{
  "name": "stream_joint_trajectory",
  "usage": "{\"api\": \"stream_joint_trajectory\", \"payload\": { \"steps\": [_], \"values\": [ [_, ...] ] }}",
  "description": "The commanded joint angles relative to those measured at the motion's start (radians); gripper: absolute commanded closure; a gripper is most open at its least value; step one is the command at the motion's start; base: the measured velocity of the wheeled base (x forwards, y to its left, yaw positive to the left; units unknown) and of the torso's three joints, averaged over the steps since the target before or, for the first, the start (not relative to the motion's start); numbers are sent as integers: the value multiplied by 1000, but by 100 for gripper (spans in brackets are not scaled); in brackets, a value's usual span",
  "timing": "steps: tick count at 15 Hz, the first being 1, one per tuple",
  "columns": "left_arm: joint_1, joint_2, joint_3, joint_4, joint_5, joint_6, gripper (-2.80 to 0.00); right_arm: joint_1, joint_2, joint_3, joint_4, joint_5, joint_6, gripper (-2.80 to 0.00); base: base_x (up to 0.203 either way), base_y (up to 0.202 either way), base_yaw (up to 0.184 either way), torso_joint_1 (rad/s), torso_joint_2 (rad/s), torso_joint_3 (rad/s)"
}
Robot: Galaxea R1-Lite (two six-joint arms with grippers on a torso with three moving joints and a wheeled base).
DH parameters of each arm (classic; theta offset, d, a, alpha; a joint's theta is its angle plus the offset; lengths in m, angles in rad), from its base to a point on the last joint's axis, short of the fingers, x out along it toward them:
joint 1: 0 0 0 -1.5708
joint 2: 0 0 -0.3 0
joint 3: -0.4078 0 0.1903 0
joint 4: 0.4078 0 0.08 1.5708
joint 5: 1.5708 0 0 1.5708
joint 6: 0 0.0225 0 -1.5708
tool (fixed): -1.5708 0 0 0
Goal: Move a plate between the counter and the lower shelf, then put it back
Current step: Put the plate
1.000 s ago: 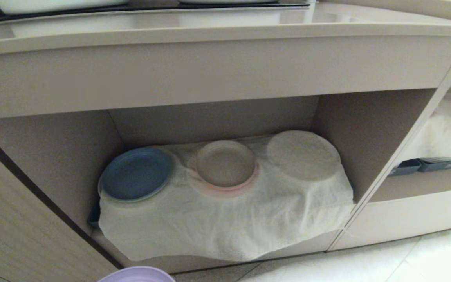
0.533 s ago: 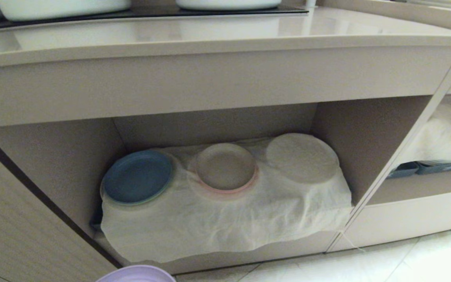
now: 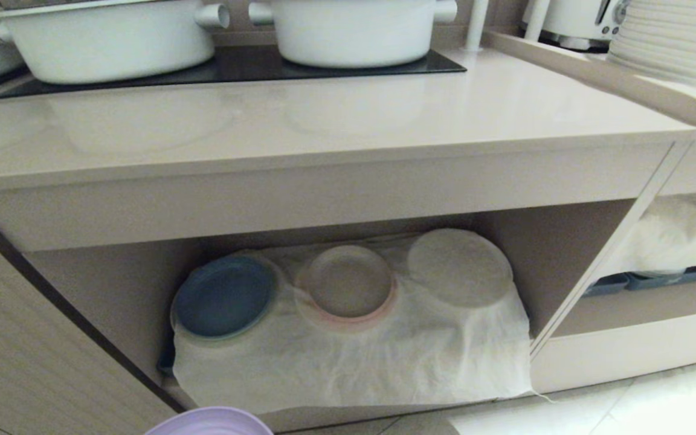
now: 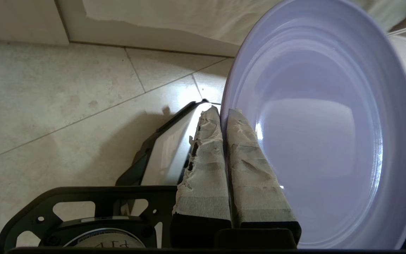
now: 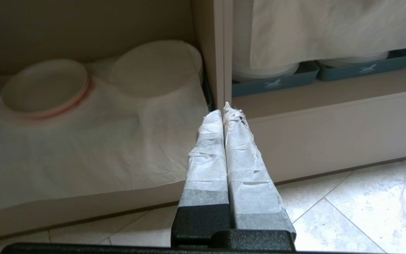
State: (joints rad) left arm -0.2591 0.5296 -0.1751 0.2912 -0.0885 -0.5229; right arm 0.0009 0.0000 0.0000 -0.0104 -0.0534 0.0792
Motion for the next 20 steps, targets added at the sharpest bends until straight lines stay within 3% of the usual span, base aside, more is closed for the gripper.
{"api": "stream_joint_trajectory", "payload": {
  "steps": [1, 20],
  "values": [
    [0, 0, 0, 2, -2, -4, 0, 1, 0, 0, 0, 0, 1, 0, 0, 0, 0, 186, -476, -287],
    [-2, 12, -47, 1, -8, 0, 0, 1, 2, 0, 0, 0, 2, 0, 0, 0, 0, 230, -514, -288]
  ]
}}
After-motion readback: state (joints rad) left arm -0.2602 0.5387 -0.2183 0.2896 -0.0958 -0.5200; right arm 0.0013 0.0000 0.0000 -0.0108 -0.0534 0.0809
